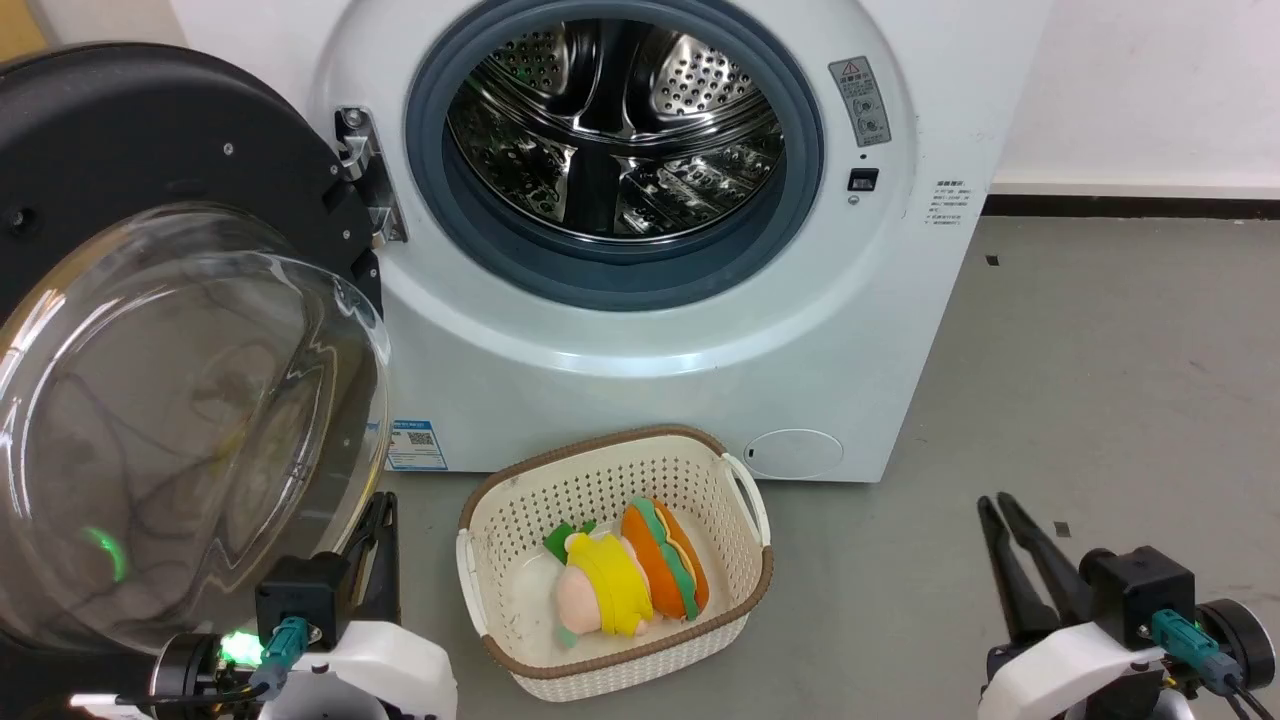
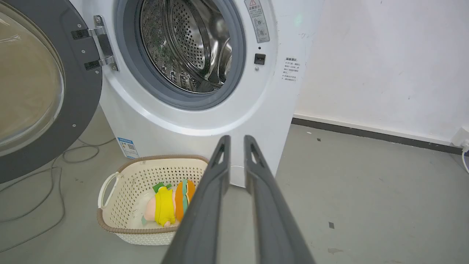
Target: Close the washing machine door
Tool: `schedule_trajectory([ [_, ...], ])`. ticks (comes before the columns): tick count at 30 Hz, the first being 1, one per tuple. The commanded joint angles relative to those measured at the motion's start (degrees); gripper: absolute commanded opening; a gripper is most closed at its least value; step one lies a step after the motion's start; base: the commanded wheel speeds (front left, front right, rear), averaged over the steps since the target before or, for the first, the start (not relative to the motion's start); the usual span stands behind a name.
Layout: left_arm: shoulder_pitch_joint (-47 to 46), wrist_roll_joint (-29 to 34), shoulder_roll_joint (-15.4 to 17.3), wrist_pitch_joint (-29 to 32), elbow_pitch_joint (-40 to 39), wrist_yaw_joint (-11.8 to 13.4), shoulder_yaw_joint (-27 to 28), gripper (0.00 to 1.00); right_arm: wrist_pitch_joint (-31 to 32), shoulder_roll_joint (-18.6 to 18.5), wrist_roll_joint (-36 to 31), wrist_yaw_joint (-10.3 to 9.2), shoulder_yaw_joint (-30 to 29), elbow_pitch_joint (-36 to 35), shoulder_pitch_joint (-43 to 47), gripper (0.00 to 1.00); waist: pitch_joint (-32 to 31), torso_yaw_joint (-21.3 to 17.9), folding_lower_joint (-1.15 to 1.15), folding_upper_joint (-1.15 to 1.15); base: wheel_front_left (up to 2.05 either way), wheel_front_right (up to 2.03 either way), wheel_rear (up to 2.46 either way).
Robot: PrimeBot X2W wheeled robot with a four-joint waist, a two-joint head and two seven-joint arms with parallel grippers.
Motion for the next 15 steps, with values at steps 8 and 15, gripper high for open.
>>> schedule_trajectory([
  [8,-0.18,-0.16,0.01,-0.90,0.09,1.23,-0.63,1.00,-0.89,0.01,1.06,0.00,-0.68,0.25,-0.10,1.00,0.10,0.02,0.00,0.00,0.00,0.00,0.00],
  [15,-0.40,-0.15,0.02,-1.62,0.11,2.23,-1.17,0.92,-1.61,0.02,2.31,0.01,-1.06,0.21,-0.23,1.00,0.17,0.08,0.00,0.00,0.00,0.00,0.00],
])
